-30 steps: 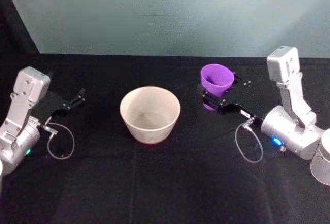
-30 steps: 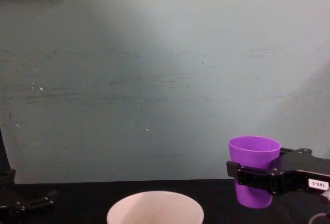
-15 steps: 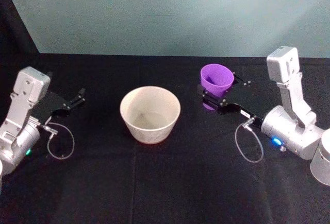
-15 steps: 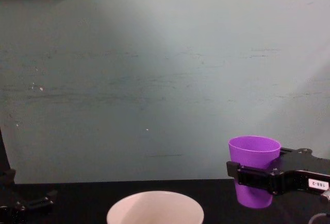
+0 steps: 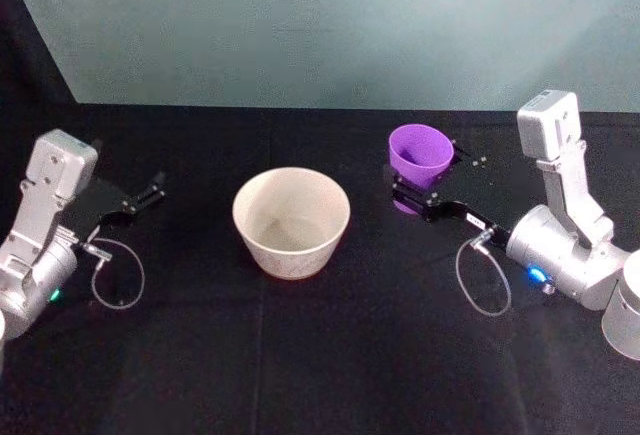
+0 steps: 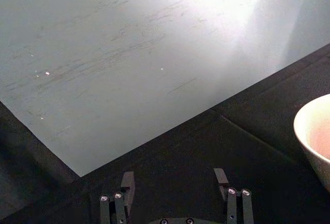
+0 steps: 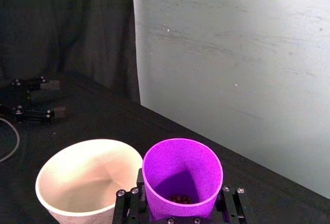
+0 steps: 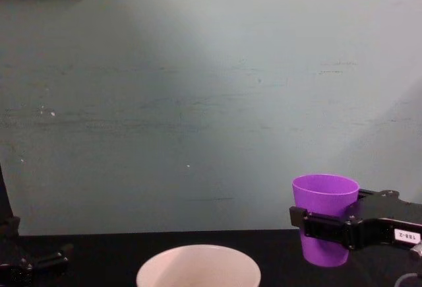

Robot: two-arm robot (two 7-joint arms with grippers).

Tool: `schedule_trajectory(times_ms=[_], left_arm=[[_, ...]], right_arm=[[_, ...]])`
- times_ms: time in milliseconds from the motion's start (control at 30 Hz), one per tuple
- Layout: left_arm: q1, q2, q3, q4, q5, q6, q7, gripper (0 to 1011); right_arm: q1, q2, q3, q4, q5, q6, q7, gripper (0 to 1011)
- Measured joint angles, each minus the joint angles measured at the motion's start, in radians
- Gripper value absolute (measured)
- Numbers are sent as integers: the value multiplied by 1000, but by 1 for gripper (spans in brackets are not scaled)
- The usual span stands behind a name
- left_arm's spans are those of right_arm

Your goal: Pick up the cup and pour the mung beans from the cup into the bowl.

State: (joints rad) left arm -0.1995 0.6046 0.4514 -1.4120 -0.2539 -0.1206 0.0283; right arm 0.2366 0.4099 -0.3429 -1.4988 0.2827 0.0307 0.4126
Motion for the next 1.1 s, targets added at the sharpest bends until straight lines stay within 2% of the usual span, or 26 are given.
schedule_trajectory(times_ms=[1100], left_arm=[[0, 0, 0, 0, 0, 0, 0, 1000]], right_arm=[[0, 0, 0, 0, 0, 0, 0, 724]])
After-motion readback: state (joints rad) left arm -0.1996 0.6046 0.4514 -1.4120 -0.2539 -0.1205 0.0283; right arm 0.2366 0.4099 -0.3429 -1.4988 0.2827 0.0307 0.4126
